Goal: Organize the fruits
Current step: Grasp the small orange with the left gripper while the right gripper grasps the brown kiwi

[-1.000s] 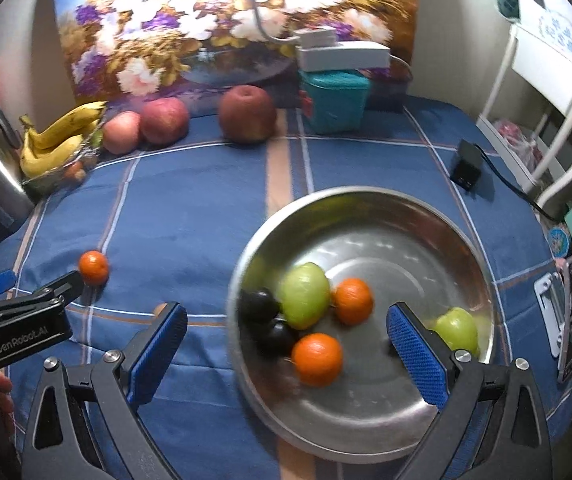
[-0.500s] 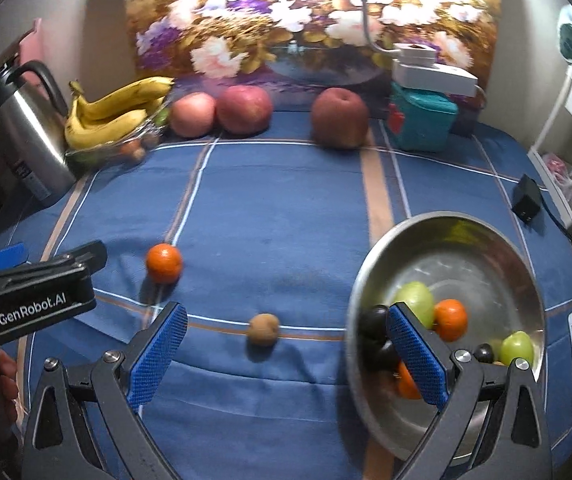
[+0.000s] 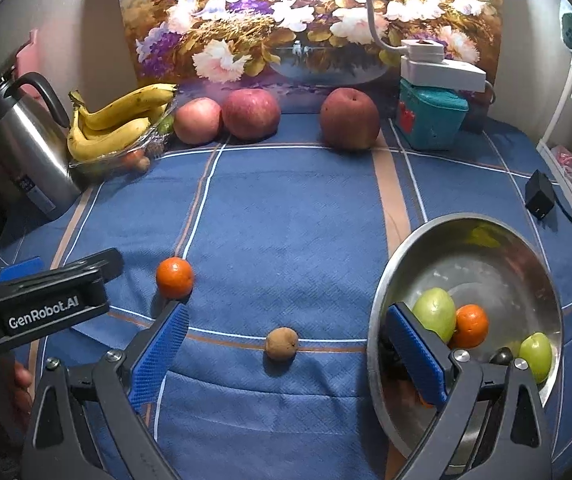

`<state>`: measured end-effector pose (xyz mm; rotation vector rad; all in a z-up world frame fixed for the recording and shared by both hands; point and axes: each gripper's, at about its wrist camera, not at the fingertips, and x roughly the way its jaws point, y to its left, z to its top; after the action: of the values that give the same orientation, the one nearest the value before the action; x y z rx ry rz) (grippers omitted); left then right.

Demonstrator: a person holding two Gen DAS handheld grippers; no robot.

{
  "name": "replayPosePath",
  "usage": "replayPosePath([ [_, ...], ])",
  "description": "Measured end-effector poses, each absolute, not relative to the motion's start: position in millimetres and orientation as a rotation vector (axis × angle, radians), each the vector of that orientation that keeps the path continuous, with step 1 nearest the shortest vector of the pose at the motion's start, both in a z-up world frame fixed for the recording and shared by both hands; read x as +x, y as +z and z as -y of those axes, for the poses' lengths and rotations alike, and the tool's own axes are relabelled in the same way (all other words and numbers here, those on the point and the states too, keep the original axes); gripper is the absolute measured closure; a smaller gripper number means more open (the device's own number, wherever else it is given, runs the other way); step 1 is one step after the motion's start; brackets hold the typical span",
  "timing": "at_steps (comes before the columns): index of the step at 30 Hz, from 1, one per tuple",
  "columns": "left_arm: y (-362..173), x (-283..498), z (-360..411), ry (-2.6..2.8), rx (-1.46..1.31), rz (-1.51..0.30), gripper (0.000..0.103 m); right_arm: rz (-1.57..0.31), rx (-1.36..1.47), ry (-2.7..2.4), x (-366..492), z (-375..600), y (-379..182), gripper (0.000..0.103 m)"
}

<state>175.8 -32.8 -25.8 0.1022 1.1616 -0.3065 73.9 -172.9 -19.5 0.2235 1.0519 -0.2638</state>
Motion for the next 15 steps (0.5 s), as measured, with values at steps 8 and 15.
replayPosePath([
  [8,-48,185,49,-0.372,0.083,-1.198,0.011,-1.11,0.227,-0.236,83,169,-46,0.034],
  [15,-64,186,63,-0.423,0.085,-1.236,0.029,-1.162,0.263,-0.245,86,178,-66,0.047],
])
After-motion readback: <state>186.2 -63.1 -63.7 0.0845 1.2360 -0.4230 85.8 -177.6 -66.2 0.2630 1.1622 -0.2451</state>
